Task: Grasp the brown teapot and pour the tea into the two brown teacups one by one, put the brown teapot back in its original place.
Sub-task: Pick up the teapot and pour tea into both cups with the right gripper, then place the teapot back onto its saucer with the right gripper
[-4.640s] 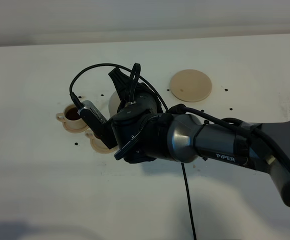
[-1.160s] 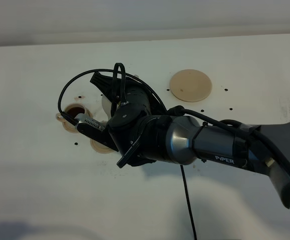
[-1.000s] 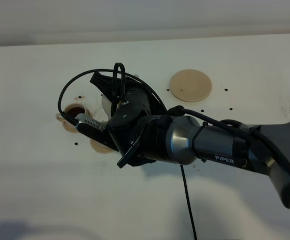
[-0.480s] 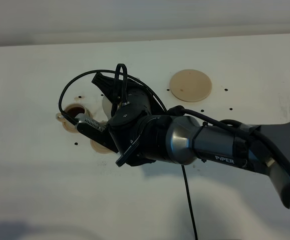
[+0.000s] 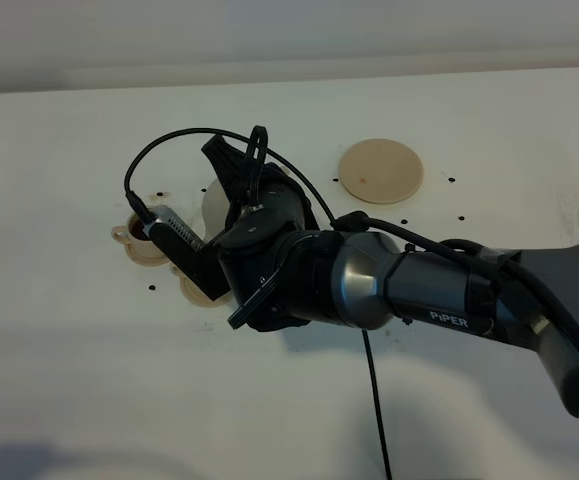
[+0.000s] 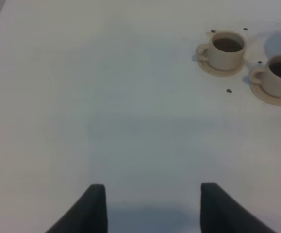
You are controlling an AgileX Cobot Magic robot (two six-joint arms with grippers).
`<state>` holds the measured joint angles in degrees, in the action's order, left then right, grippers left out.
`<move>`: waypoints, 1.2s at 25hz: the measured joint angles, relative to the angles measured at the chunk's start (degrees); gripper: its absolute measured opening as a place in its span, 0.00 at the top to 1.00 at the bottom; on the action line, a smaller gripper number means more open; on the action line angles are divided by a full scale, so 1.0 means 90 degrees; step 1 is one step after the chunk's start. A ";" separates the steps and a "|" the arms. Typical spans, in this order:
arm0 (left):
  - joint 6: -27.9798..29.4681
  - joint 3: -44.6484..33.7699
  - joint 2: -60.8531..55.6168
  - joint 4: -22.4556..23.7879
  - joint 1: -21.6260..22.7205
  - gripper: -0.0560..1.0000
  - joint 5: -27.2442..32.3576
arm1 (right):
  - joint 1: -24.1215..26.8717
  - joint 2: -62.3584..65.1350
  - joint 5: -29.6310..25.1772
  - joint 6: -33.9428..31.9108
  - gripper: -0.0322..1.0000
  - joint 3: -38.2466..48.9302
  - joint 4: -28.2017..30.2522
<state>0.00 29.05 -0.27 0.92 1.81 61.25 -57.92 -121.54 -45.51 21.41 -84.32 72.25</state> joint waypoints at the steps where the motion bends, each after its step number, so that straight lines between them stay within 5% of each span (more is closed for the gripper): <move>1: 0.0000 0.0000 0.0000 0.0000 0.0000 0.55 0.0000 | 0.0000 0.0000 -0.0024 -0.0015 0.88 0.0000 -0.0094; 18: 0.0000 0.0000 0.0000 0.0000 0.0000 0.55 0.0000 | 0.0000 0.0202 -0.0916 -0.0806 0.88 0.0000 -0.1595; 30: 0.0000 0.0000 0.0000 0.0000 0.0000 0.55 0.0000 | 0.0019 0.0481 -0.1528 -0.1770 0.88 0.0000 -0.4216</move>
<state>0.00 29.05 -0.27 0.92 1.81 61.25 -57.75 -117.22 -59.26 5.48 -84.32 34.30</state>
